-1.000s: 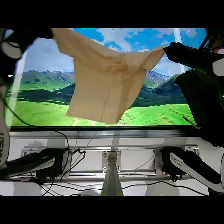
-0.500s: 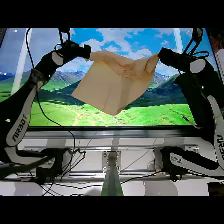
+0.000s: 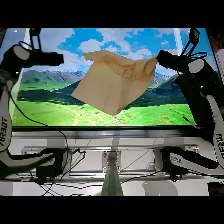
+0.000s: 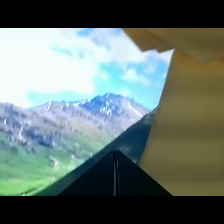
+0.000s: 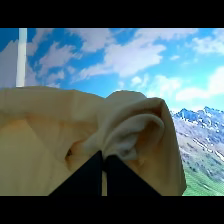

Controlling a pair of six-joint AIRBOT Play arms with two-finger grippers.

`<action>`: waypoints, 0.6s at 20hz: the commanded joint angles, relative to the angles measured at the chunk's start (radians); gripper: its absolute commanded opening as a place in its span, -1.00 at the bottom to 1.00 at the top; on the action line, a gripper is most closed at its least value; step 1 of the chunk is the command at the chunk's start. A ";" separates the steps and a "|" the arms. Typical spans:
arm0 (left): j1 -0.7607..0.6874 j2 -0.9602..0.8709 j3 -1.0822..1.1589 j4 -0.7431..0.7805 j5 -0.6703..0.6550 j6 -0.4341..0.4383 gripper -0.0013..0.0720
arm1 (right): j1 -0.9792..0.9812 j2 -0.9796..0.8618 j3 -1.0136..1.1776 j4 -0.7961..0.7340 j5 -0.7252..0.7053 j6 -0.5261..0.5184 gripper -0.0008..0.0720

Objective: Fold the clothes and pants, and hang the long-sleeved shirts on hangers.

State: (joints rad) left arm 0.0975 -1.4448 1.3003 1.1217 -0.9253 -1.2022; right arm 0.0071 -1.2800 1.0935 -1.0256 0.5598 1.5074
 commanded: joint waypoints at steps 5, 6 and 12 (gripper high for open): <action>0.077 0.069 -0.432 -0.194 -0.035 -0.024 -0.90 | 0.000 -0.001 0.000 0.000 0.013 -0.001 -0.94; 0.066 0.067 -0.499 -0.273 0.019 -0.013 -0.42 | 0.000 -0.001 0.000 0.000 0.012 -0.001 -0.94; -0.022 0.004 -0.589 -0.428 0.103 0.062 0.92 | 0.000 -0.001 0.000 0.000 0.012 -0.001 -0.94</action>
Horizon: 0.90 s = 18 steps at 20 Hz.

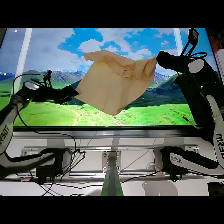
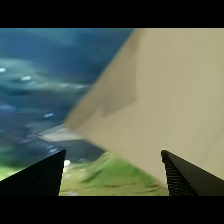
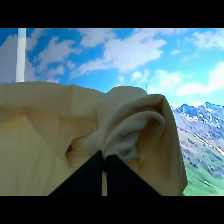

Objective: Fold the clothes and pants, and hang the long-sleeved shirts on hangers.

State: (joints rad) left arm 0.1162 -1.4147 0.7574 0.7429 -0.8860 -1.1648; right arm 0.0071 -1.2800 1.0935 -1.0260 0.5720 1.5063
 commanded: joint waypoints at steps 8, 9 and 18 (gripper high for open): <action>-0.212 -0.050 -0.043 -0.251 0.367 0.028 -0.51 | 0.000 0.000 0.000 0.001 0.000 0.000 -0.94; -0.222 -0.048 -0.036 -0.251 0.386 0.028 -0.92 | 0.000 0.000 0.002 0.000 0.001 0.000 -0.94; -0.047 0.187 0.250 0.055 0.213 0.027 -0.94 | -0.001 0.067 0.173 -0.084 0.026 0.001 -0.94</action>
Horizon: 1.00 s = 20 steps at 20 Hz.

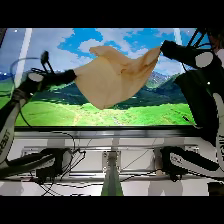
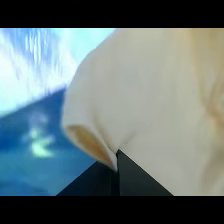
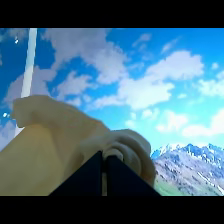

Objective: Fold the clothes and pants, and hang the long-sleeved shirts on hangers.

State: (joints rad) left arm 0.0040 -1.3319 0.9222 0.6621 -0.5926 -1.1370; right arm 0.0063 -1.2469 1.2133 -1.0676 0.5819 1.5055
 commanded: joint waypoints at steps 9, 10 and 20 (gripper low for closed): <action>0.285 0.545 0.107 0.406 -0.070 0.000 -0.94 | 0.001 0.271 0.069 -0.035 0.330 0.234 -0.94; 0.299 0.568 0.107 0.404 -0.043 -0.001 -0.94 | 0.001 0.291 0.069 -0.032 0.369 0.234 -0.94; 0.309 0.801 0.107 0.404 0.093 -0.021 -0.94 | 0.001 0.525 0.067 0.076 0.620 0.124 -0.94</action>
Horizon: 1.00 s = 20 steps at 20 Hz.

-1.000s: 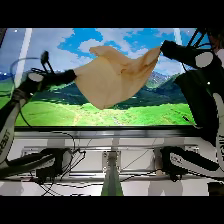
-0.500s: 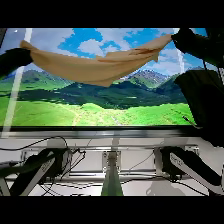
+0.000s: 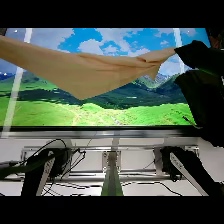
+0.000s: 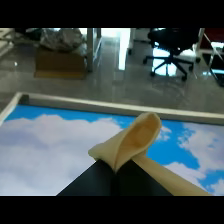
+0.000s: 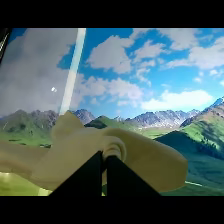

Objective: Fold the clothes and pants, and hang the long-sleeved shirts on hangers.

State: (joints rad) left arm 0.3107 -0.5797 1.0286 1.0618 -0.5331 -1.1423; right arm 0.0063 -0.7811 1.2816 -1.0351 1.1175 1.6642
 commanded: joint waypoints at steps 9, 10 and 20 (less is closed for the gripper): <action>-0.234 -0.553 0.000 -0.098 0.140 -0.003 -0.94 | 0.001 -0.001 -0.439 0.044 -0.515 0.056 -0.94; -0.290 -0.634 0.000 -0.108 0.213 -0.003 -0.94 | 0.001 -0.034 -0.471 0.044 -0.591 0.056 -0.94; -0.441 -0.799 0.000 -0.244 0.408 -0.004 0.99 | 0.001 -0.300 -0.492 0.040 -0.769 0.055 -0.94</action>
State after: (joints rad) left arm -0.1173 -1.3613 1.0286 0.8341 -0.0559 -1.1450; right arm 0.0067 -1.0344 0.7948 -0.9928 0.3882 1.7191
